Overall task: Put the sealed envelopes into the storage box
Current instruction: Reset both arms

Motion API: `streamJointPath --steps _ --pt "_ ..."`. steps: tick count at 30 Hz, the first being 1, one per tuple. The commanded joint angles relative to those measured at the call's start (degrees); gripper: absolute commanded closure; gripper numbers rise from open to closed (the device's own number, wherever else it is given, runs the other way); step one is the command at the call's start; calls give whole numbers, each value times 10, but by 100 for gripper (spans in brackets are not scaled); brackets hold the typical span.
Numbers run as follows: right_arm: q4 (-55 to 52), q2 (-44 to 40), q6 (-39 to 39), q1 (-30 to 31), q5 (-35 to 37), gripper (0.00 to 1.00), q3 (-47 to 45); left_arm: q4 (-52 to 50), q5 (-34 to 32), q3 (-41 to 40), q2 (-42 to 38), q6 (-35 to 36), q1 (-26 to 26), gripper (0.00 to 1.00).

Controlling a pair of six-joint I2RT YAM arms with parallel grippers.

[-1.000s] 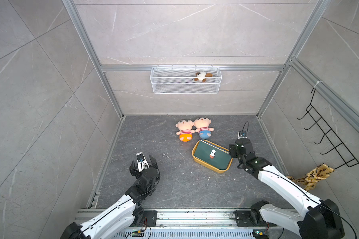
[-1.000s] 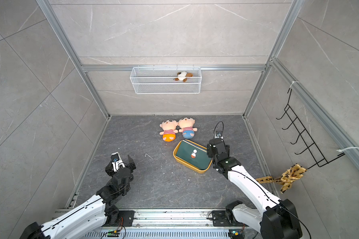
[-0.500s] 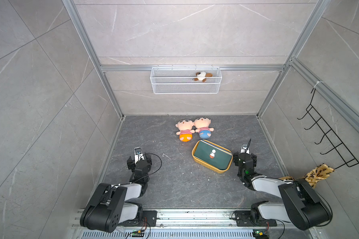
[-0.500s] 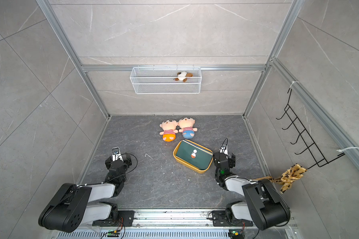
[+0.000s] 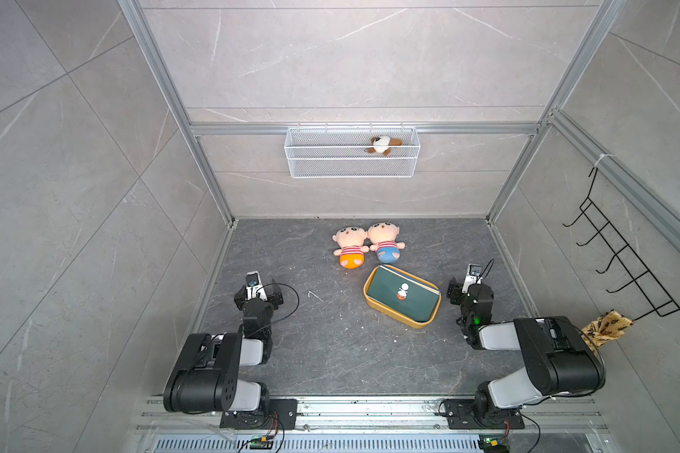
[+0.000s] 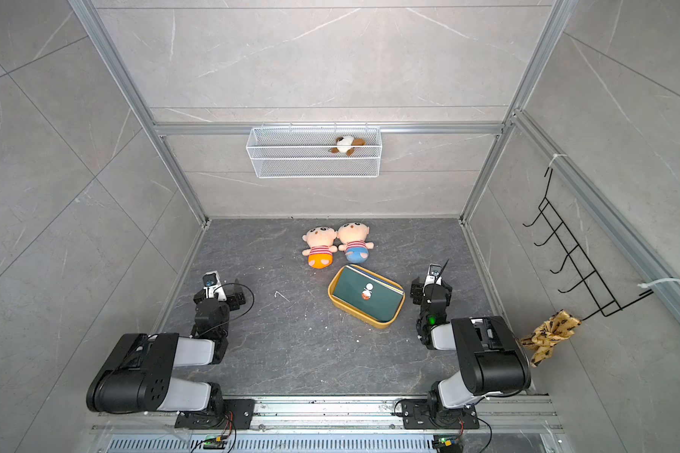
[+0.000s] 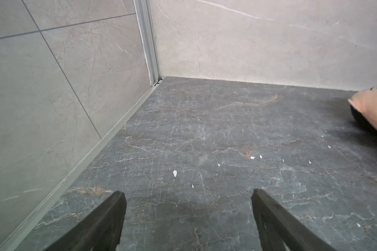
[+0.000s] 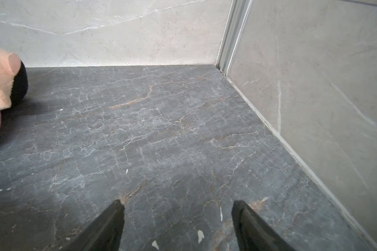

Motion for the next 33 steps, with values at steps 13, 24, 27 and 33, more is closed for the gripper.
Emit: streamJointPath --steps 13,24,27,33 --pt "19 7 8 -5 -28 1 7 -7 72 25 16 -53 46 2" --pt "17 6 8 -4 -28 1 8 -8 72 26 16 -53 46 2" --pt "17 7 8 -5 -29 1 8 -9 71 26 16 -54 46 2" --pt "16 6 8 -5 -28 1 8 -19 71 32 18 -53 46 2"
